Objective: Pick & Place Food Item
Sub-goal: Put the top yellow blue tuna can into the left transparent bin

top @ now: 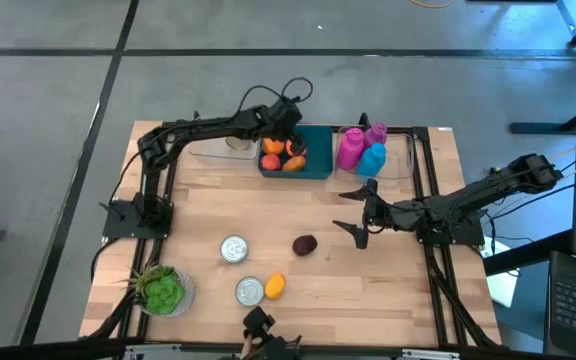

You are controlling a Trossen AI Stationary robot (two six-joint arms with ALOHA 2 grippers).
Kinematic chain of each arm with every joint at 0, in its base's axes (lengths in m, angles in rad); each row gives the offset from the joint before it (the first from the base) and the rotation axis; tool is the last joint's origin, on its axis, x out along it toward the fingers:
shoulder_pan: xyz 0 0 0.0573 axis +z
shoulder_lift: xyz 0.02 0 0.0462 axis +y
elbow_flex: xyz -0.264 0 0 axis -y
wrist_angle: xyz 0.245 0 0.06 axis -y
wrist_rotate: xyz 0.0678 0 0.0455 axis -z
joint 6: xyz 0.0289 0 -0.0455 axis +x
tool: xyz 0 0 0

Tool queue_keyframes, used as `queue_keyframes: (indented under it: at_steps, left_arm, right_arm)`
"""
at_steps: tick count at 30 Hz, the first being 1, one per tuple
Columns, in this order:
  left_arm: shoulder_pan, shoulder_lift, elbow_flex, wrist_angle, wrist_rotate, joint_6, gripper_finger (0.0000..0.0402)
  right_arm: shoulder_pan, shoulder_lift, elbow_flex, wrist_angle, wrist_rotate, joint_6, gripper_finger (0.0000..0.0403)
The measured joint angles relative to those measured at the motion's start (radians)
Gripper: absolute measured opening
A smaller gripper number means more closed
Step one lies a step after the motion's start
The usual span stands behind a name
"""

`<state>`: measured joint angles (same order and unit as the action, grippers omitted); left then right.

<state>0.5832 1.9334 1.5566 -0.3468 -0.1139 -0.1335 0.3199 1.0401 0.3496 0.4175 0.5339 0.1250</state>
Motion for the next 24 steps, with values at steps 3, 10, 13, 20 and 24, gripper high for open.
queue_keyframes:
  at_steps: [3,10,13,20,24]
  left_arm:
    - [-0.008,-0.037,0.026,-0.020,-0.047,0.031,0.0324]
    - [-0.024,-0.124,0.027,-0.067,0.011,0.097,0.0324]
    - [-0.033,-0.136,0.027,-0.085,0.013,0.160,0.0324]
    - [-0.037,-0.137,0.026,-0.166,0.164,0.146,0.0324]
    - [-0.074,-0.170,0.025,-0.279,0.186,0.210,0.0324]
  right_arm:
    - [0.000,0.000,0.000,0.000,0.001,-0.004,0.0382]
    - [-0.002,0.000,0.000,0.003,0.035,-0.050,0.0382]
    - [-0.005,0.000,0.000,0.019,0.035,-0.076,0.0382]
    - [-0.006,0.000,0.000,0.069,0.033,-0.134,0.0382]
    - [-0.012,0.000,0.000,0.069,0.034,-0.142,0.0382]
